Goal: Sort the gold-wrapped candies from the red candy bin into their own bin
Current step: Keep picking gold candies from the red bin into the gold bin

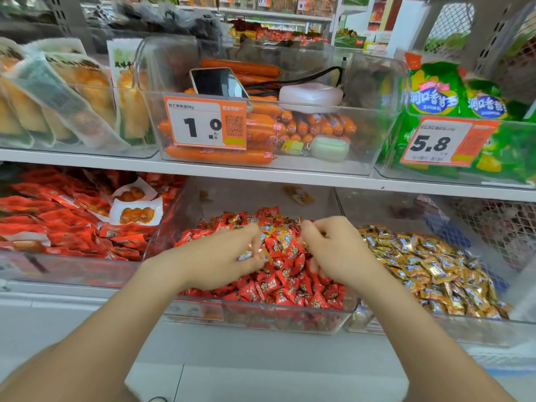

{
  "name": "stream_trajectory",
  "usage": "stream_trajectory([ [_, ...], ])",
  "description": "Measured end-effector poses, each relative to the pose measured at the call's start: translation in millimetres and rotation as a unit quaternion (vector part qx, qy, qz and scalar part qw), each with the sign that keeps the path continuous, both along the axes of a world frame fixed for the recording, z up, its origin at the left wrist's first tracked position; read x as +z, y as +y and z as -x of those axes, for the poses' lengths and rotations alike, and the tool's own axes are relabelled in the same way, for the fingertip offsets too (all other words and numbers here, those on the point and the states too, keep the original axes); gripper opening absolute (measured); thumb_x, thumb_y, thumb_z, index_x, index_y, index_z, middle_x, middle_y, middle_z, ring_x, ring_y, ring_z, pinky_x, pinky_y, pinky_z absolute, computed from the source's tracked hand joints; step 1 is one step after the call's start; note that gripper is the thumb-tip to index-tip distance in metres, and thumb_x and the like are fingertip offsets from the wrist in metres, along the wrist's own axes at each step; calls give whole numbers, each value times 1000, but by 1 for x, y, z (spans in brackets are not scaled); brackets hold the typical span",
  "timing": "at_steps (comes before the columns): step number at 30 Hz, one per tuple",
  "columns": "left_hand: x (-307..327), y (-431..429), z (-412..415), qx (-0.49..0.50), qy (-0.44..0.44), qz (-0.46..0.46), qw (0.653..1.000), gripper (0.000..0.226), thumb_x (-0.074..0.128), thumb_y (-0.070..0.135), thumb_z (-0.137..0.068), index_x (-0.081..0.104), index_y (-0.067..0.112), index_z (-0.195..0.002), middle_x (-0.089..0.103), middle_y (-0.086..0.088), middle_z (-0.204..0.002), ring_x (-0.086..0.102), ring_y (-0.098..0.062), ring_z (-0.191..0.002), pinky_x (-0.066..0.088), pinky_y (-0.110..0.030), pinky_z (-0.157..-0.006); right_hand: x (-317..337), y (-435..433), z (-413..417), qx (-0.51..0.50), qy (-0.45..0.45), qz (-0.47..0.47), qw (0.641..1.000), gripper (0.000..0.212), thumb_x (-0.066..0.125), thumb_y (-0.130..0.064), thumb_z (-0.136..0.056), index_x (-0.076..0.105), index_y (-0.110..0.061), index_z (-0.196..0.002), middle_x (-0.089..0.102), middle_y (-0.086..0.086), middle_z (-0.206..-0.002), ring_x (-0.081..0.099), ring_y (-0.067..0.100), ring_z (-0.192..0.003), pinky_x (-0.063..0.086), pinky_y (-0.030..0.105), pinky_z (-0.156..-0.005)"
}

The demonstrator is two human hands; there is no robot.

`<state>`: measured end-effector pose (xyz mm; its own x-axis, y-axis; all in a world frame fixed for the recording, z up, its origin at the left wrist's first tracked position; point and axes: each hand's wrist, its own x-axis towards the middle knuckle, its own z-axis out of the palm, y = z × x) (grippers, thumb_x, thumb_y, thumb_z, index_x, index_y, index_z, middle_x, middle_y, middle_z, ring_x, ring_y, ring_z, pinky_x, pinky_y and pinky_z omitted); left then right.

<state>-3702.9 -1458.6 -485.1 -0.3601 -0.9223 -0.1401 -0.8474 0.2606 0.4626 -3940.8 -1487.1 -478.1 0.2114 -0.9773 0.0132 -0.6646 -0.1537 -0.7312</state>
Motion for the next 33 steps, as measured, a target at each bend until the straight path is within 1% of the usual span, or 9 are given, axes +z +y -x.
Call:
stream_trajectory([
  [4,11,1,-12,97,75,73,990,25,66,36,-93,44,25,-87,54,1,-74,35,-13,-50,32,-29,-50,2,-4,-10,42,-50,23,998,19,60,-21,-106,79,-21,-102,77,-6,-80,69,8,-51,44,13,-51],
  [8,10,-2,-21,137,119,79,980,12,63,26,-93,53,31,-92,62,0,-70,38,-11,-43,36,-25,-44,-6,-14,-28,-2,-66,35,997,41,45,-6,-99,82,-23,-91,72,-7,-66,49,1,-41,40,18,-46],
  [10,8,-5,-24,149,128,90,976,16,58,20,-96,64,34,-95,59,4,-58,39,-9,-39,37,-21,-43,-11,-18,-37,3,9,84,996,35,46,-17,-96,79,-25,-88,68,-8,-61,55,7,-47,50,24,-52],
  [15,2,-13,-33,204,167,86,961,18,58,35,-104,71,34,-91,54,5,-45,45,-17,-39,46,-32,-43,-19,-27,-54,131,198,167,957,38,46,-54,-105,69,-33,-128,72,-4,-118,68,27,-109,58,48,-87],
  [19,-12,-29,-35,175,73,195,962,28,63,52,-99,62,35,-77,64,8,-76,61,-10,-73,52,-36,-69,-20,-34,-67,226,314,138,912,55,60,-58,-100,55,-29,-146,57,-1,-136,62,28,-120,55,47,-91],
  [23,-13,-50,-28,116,-30,191,974,9,62,45,-101,70,41,-101,60,9,-102,63,-20,-100,54,-41,-84,-24,-39,-69,238,323,146,904,25,63,-36,-99,65,-27,-122,59,-2,-115,63,29,-110,55,44,-82],
  [26,-16,-55,-30,81,-92,106,987,21,61,43,-103,72,39,-121,53,8,-109,61,-25,-113,52,-43,-96,-26,-41,-62,222,279,147,923,23,59,-28,-95,67,-32,-117,69,-4,-108,68,25,-102,57,43,-82],
  [30,-16,-46,-38,93,-65,109,988,12,59,50,-102,61,39,-99,52,9,-103,58,-22,-105,51,-45,-94,-21,-43,-52,160,137,121,970,26,58,-29,-98,70,-33,-120,74,-10,-92,68,9,-75,54,27,-73],
  [33,-12,-33,-42,110,-50,118,986,29,63,56,-97,49,34,-84,51,9,-94,55,-18,-93,52,-43,-85,-17,-47,-50,125,54,83,987,20,53,-28,-97,72,-32,-100,61,-10,-58,51,8,-46,42,27,-51],
])
